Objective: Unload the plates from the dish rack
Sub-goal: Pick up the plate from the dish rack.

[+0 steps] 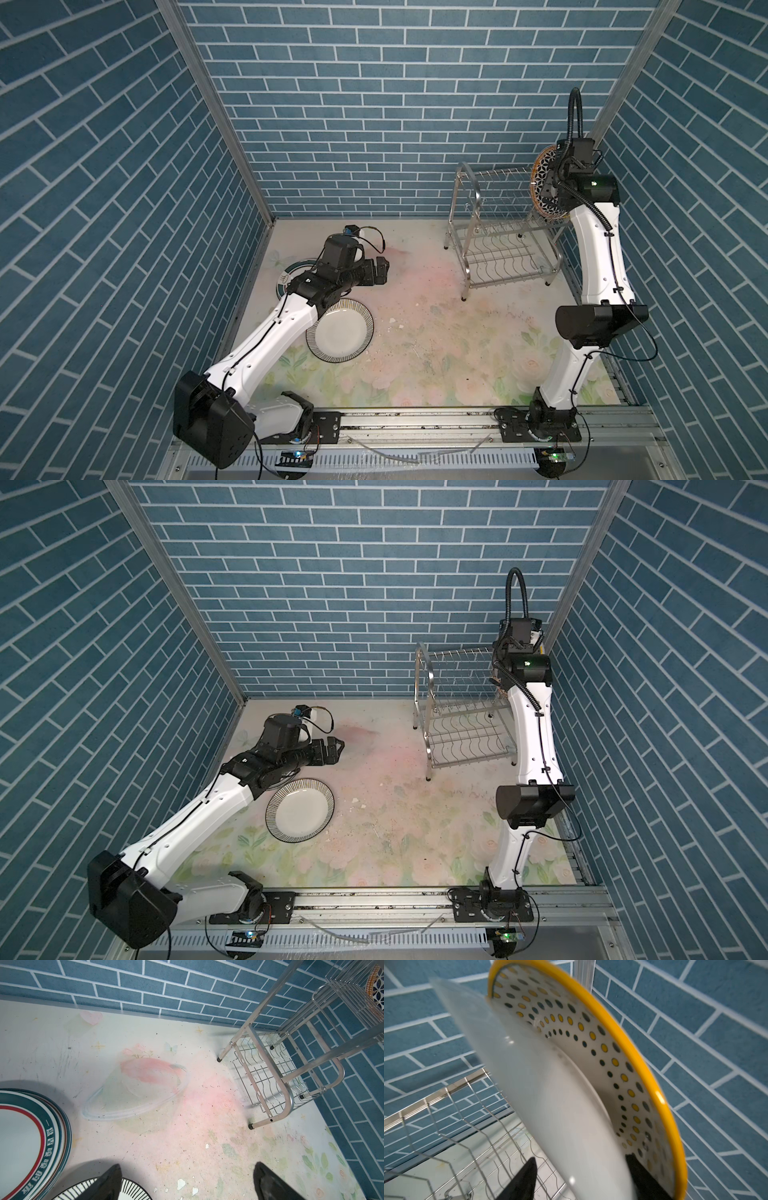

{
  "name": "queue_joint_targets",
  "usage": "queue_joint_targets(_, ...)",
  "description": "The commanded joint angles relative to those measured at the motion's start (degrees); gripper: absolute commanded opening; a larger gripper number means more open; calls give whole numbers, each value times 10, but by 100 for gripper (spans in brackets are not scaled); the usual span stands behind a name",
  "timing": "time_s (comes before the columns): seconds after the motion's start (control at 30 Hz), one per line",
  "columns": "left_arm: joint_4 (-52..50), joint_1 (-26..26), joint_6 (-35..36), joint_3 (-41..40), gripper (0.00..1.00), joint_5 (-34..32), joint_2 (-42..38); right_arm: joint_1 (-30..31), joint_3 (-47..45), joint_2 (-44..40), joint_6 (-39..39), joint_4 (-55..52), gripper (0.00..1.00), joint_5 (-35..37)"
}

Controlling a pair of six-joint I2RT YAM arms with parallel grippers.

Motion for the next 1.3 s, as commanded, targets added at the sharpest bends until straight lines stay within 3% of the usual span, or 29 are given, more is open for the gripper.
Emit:
queue_joint_targets(0.0, -10, -2, -7, -7, 99, 3, -6, 5, -57, -23, -5, 62, 62, 5)
queue_joint_targets(0.63, 6, -2, -36, -33, 99, 28, -6, 5, -234, -98, -25, 229, 42, 40)
queue_joint_targets(1.03, 12, -2, -39, -31, 99, 37, 8, 5, -259, -120, -26, 255, 26, 43)
queue_joint_targets(1.27, 19, -2, -44, -32, 99, 46, 17, 4, -271, -128, -26, 269, 2, 39)
